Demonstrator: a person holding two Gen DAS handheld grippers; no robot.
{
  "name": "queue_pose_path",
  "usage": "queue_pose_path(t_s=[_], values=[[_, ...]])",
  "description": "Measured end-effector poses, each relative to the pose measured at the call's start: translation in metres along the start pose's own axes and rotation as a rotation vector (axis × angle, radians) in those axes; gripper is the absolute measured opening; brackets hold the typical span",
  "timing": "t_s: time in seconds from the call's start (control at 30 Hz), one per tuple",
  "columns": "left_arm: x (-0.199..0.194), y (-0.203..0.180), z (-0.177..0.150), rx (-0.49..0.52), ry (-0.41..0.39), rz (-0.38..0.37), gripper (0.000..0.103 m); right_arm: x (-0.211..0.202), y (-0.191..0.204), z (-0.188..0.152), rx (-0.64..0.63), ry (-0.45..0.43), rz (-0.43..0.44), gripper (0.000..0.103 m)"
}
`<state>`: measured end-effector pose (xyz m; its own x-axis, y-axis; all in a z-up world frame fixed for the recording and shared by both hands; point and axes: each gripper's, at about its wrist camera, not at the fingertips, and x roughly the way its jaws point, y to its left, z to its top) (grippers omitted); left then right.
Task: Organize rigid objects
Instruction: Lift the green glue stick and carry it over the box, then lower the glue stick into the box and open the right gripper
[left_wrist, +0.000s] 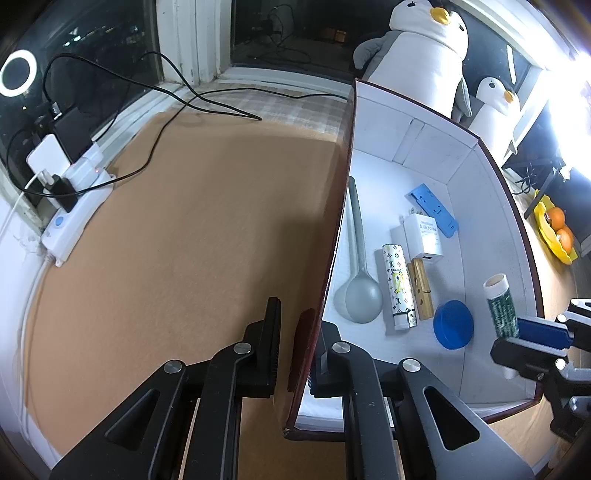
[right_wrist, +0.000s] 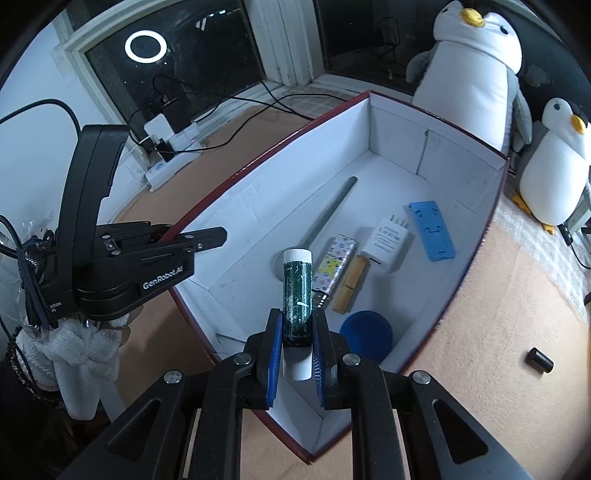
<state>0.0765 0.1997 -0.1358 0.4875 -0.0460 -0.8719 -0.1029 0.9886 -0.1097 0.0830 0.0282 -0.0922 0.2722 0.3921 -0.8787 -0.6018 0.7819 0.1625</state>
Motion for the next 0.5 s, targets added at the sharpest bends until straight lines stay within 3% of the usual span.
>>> queue_pose_path(t_s=[0.1,0.17,0.5], values=[[0.000,0.000,0.000,0.000,0.000,0.000,0.009,0.000,0.002,0.001,-0.006,-0.008,-0.002,0.019],[0.000,0.000,0.000,0.003,0.000,0.000,0.008,-0.004,0.003,0.001,-0.004,-0.025,-0.004,0.032],[0.001,-0.003,0.001,0.014,-0.002,0.008,0.007,-0.044,-0.022,-0.018,0.121,-0.103,-0.008,0.045]])
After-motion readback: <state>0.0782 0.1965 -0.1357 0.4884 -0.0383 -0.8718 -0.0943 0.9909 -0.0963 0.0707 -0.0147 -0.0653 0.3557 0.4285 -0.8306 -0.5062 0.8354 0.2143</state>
